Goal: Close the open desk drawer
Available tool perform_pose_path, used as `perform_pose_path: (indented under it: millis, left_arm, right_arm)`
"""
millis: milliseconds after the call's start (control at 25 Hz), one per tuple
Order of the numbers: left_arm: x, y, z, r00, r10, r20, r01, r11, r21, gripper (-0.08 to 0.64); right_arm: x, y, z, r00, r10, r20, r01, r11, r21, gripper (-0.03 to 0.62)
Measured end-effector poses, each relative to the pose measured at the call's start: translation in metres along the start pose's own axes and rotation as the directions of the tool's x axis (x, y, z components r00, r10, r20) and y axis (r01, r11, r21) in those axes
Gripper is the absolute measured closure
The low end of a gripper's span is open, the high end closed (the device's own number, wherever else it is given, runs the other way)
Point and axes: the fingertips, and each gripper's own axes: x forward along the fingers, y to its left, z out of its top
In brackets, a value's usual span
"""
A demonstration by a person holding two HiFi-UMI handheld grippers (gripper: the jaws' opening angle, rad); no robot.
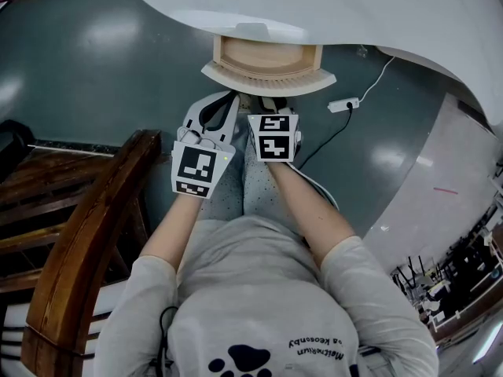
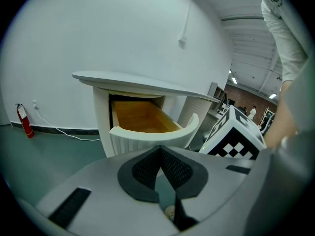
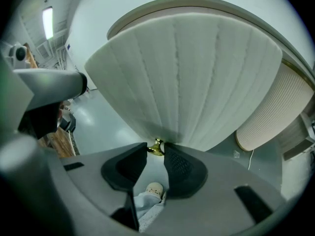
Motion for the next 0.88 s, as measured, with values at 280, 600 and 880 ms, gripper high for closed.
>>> perform_pose_path:
  millis: [280,600,880]
  left_arm:
    - [0.01,0.01,0.011,1.0,0.019,0.021,-0.019,1.0,-0.019,0.551]
    - [0.022,0.022,0.025,0.999,0.036,0.037,-0.035,0.998,-0.043,0.551]
    - [0.028,0.032,0.035,0.999,0.025,0.045,-0.024,0.999,-0.024,0.551]
  right_arm:
    - [0.004,-0.004,0.013,1.0,-0.002,0.012,0.002,1.0,-0.007,0.474]
    - [0.011,-0.011,0.033,0.999,-0.003,0.044,0.004,1.0,-0.014,0.474]
    - [0.017,-0.013,0.047,0.998,-0.003,0.063,0.004,1.0,-0.018,0.474]
